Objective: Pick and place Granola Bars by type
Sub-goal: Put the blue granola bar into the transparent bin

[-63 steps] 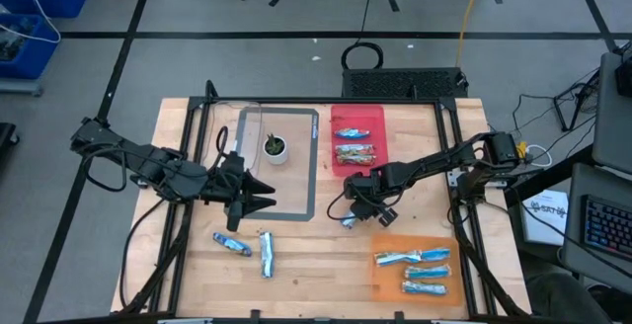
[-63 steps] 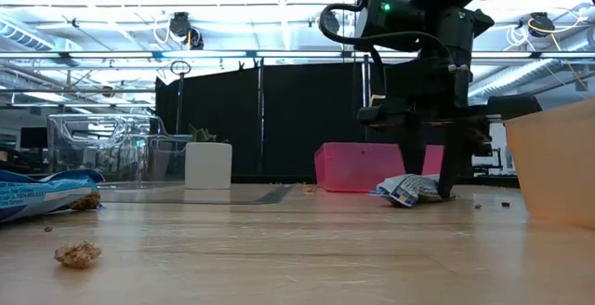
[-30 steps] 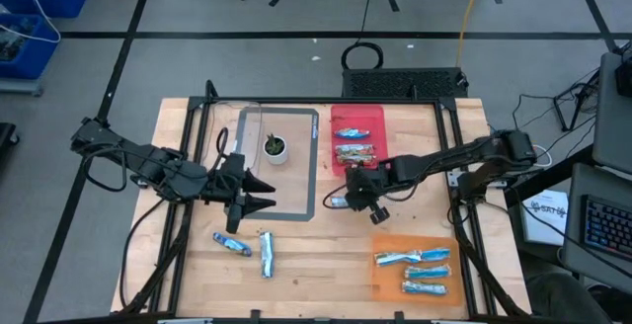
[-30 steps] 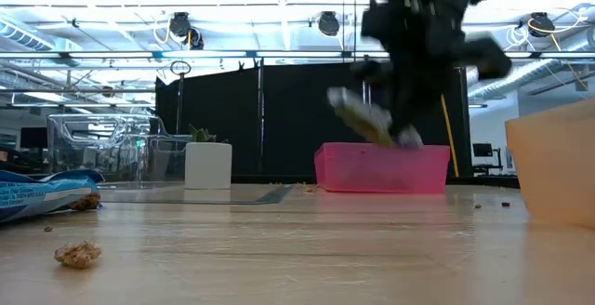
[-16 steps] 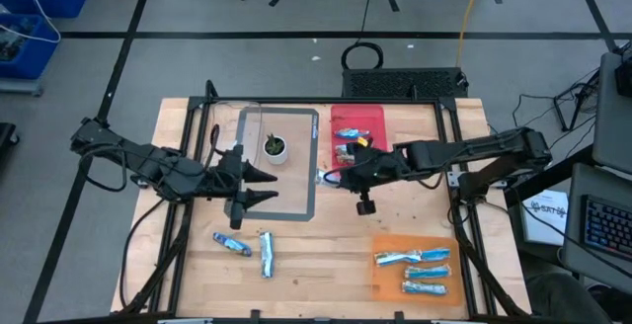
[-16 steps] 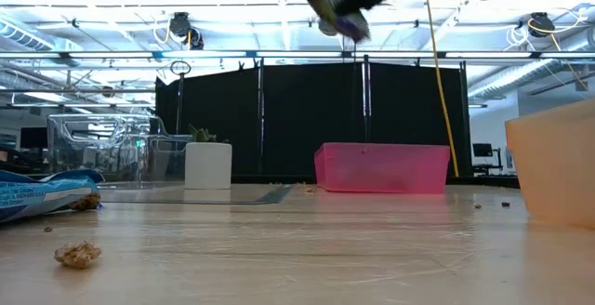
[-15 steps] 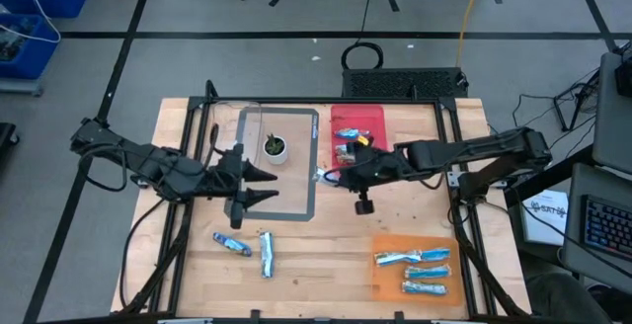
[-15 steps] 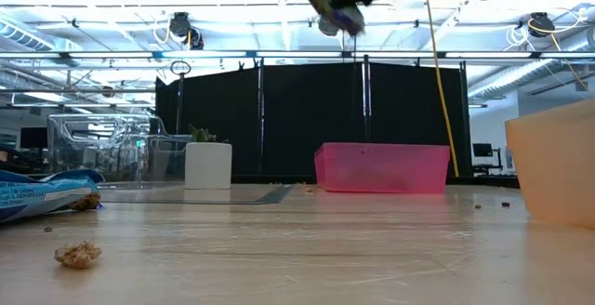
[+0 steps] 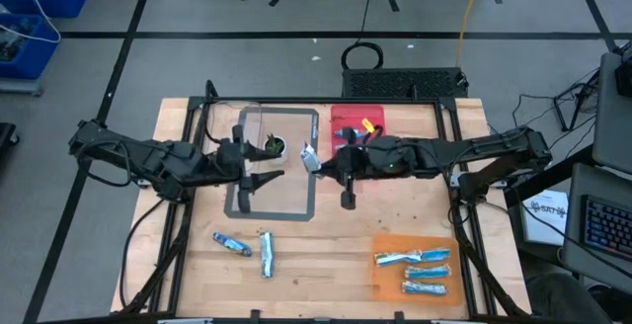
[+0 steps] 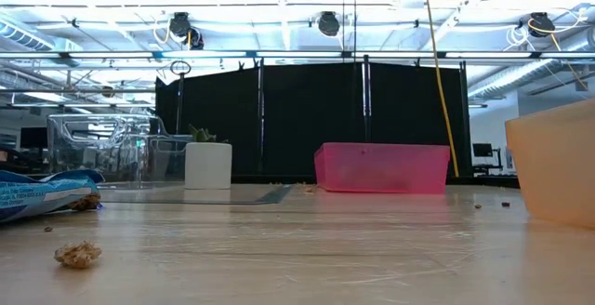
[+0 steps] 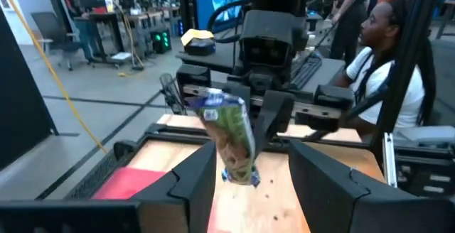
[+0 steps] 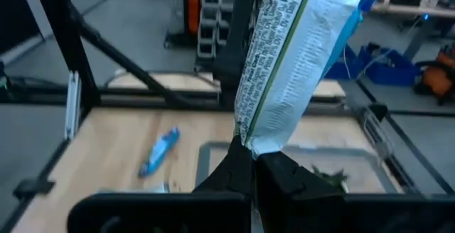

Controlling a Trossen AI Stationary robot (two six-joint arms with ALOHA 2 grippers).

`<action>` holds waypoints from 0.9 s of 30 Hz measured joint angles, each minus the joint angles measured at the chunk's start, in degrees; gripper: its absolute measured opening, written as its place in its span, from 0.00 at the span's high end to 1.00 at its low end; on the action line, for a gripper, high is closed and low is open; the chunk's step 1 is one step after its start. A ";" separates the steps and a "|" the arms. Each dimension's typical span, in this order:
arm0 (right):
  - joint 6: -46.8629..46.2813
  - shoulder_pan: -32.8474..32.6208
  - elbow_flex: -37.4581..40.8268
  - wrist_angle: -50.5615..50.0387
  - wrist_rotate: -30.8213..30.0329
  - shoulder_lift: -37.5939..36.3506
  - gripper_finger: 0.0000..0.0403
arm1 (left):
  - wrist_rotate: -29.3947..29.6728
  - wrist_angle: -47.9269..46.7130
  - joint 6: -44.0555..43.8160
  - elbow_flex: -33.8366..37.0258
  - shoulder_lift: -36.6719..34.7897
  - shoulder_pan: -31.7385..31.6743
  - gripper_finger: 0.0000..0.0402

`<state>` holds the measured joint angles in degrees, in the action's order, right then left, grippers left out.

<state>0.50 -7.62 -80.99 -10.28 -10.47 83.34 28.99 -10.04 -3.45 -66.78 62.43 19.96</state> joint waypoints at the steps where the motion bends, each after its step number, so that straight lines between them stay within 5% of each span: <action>1: 0.01 0.00 0.00 0.93 -0.01 -0.01 1.00 | 0.00 0.60 0.19 0.00 0.00 -0.16 0.54; 11: 0.24 0.00 0.00 11.84 1.58 0.03 1.00 | 1.11 3.92 1.00 0.02 2.17 -1.49 0.34; 27: -0.46 0.00 0.02 19.09 -1.50 1.09 1.00 | -5.36 13.46 3.42 0.04 5.05 -5.46 0.34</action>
<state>0.04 -7.61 -80.97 8.80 -11.97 84.43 23.63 3.43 -0.03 -66.74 67.48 14.50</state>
